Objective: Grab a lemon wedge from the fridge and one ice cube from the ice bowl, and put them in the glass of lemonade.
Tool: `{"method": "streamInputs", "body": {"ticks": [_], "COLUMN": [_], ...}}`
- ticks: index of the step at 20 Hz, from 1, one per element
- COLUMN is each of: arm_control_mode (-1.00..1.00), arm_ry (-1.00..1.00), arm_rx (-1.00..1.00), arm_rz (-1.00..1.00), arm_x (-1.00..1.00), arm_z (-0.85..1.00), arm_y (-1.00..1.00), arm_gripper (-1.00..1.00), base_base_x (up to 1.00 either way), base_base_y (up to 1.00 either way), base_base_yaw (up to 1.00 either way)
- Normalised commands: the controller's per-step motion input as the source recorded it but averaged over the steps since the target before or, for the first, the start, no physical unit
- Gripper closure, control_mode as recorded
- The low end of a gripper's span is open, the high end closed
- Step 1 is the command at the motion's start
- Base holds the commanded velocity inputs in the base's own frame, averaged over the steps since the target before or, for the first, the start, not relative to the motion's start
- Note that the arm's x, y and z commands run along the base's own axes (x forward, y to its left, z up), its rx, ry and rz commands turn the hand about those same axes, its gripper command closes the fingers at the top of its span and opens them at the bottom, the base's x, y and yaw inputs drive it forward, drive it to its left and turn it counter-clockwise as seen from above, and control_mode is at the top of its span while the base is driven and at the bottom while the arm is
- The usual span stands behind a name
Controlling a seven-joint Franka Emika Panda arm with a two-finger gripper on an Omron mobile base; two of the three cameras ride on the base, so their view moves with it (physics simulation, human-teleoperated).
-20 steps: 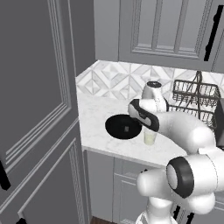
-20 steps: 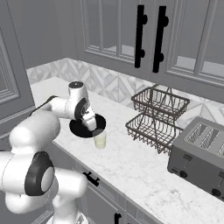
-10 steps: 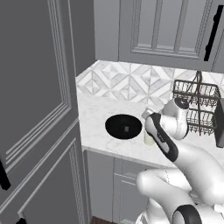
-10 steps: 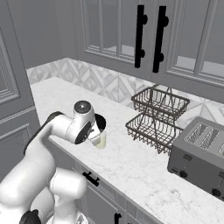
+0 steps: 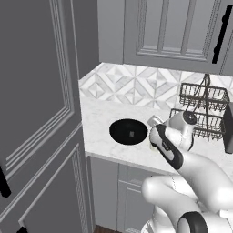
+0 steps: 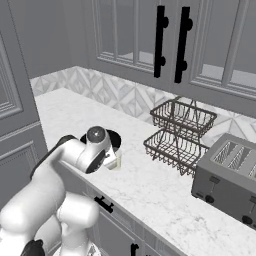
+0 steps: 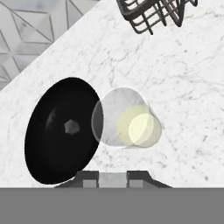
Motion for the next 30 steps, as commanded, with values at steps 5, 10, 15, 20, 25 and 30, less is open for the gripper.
{"method": "streamInputs", "body": {"ticks": [5,10,15,20,25,30], "arm_control_mode": [-1.00,-1.00,-1.00,-1.00,-1.00,-1.00], "arm_ry": [0.00,0.00,0.00,0.00,0.00,0.00], "arm_rx": [0.03,0.00,0.00,0.00,0.00,0.00], "arm_rz": [0.00,0.00,0.00,0.00,0.00,0.00], "arm_x": [0.12,0.30,0.26,0.01,0.08,0.17], "arm_z": [0.00,-0.07,-0.20,-0.16,-0.08,0.00], "arm_y": [-0.30,-0.03,0.00,-0.01,0.00,-0.06], "arm_gripper": [1.00,1.00,1.00,1.00,1.00,1.00], "base_base_x": [0.00,0.00,0.00,0.00,0.00,0.00], "base_base_y": [0.00,0.00,0.00,0.00,0.00,0.00], "base_base_yaw": [0.00,0.00,0.00,0.00,0.00,0.00]}}
